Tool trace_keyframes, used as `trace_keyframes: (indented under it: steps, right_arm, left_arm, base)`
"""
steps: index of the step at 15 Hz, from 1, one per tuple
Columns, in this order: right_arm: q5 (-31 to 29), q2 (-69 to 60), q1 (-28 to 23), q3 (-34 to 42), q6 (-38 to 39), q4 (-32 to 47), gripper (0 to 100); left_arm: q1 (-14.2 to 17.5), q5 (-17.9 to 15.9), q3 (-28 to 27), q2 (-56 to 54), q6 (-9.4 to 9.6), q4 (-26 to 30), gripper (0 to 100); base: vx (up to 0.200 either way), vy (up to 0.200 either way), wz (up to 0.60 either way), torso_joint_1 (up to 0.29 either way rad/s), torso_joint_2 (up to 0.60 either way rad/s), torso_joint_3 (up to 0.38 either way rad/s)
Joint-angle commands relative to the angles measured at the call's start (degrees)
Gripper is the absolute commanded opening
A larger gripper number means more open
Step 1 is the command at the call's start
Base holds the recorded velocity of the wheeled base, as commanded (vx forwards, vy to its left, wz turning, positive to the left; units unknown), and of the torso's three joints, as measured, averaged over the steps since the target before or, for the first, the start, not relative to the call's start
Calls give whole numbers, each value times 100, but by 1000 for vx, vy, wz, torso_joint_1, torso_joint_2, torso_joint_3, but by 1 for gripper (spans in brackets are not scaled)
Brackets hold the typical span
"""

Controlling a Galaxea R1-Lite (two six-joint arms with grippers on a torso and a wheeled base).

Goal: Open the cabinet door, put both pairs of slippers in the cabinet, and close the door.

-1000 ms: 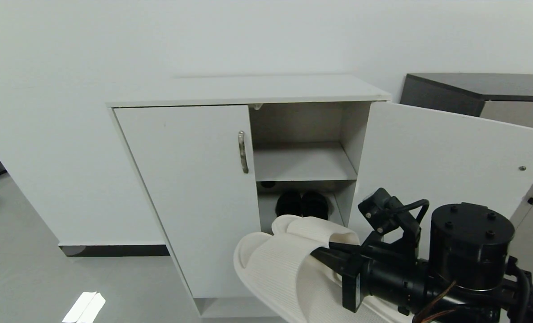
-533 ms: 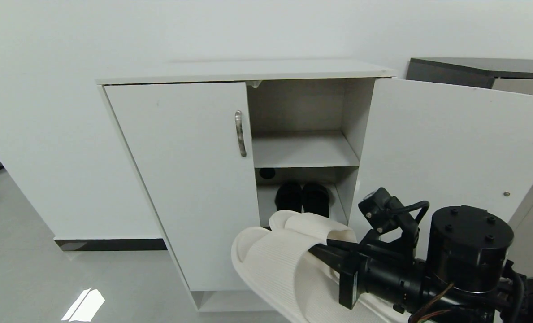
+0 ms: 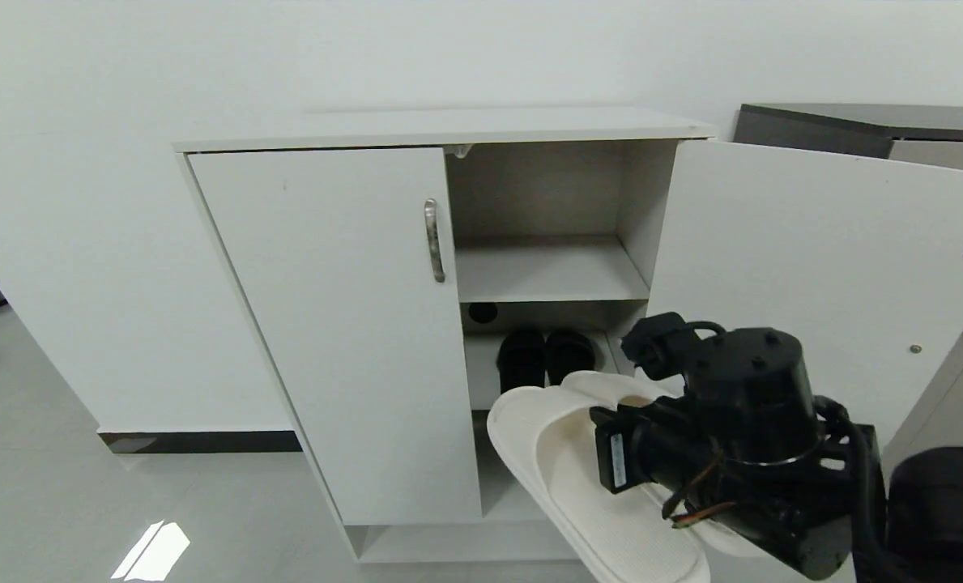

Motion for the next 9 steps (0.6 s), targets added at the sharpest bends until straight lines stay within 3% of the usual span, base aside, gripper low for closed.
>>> trace_keyframes:
  steps: [1, 5, 9]
  right_arm:
    - [-949, 226, 341, -1764, 761, 1700, 0]
    - [-2038, 1078, 209, -2994, 401, 1691, 0]
    - [-2548, 1324, 104, -3012, -373, 672, 0]
  left_arm:
    - [-1, 1, 0, -1, 3, -1, 0]
    - [-1, -8, 0, -1, 55, -1, 0]
    - [-1, -8, 0, -1, 55, -1, 0]
  base:
    - [0, 0, 0, 0, 0, 0]
    - [0, 0, 0, 0, 0, 0]
    - [0, 0, 0, 0, 0, 0]
